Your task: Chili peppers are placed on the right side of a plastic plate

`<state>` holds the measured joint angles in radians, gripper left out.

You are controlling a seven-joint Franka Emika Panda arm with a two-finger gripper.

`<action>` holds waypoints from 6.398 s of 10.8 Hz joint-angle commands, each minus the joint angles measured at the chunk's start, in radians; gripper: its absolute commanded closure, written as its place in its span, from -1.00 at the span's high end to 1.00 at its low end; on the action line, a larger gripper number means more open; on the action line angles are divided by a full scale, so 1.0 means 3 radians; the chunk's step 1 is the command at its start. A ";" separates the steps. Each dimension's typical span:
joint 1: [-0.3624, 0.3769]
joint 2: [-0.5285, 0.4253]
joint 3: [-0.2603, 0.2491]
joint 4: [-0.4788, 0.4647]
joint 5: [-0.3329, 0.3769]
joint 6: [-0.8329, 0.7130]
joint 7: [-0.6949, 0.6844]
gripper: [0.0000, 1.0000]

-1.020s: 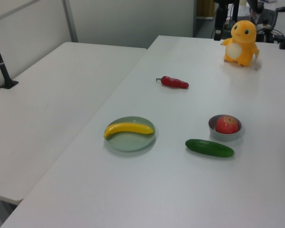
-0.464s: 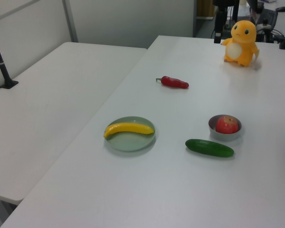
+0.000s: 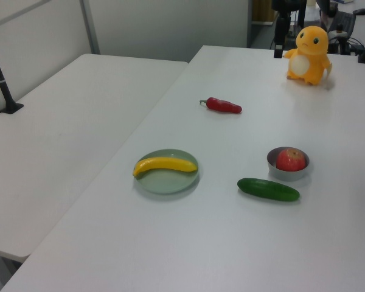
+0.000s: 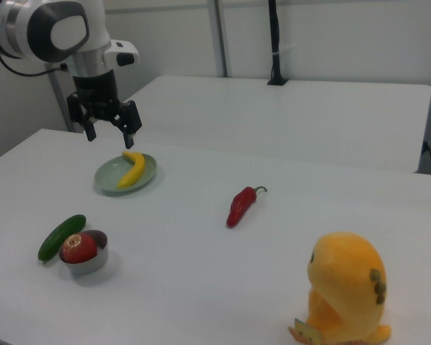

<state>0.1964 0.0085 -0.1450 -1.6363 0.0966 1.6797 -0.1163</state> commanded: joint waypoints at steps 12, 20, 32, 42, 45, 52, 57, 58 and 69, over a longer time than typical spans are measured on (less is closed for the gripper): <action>-0.0511 0.1218 -0.0033 0.0295 -0.0158 0.2182 -0.0128 1.00; -0.0614 0.2042 -0.0018 0.0413 -0.0189 0.2868 -0.0246 1.00; -0.0634 0.2247 0.0013 0.0413 -0.0189 0.3150 -0.0252 -0.91; -0.0594 0.1532 0.0308 0.0403 -0.0128 0.2797 -0.0084 -1.00; -0.0497 0.1485 0.0574 0.0408 -0.0173 0.2720 0.0121 -1.00; -0.0226 0.1797 0.0744 0.0382 -0.0179 0.2898 0.0367 -1.00; -0.0154 0.2119 0.0749 0.0377 -0.0184 0.3338 0.0367 -1.00; -0.0149 0.2150 0.0749 0.0377 -0.0184 0.3384 0.0367 -0.99; -0.0133 0.2242 0.0770 0.0382 -0.0168 0.3477 0.0367 0.61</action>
<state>0.1505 0.6769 0.0825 -1.5196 0.0518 2.6924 -0.0266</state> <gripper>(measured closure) 0.476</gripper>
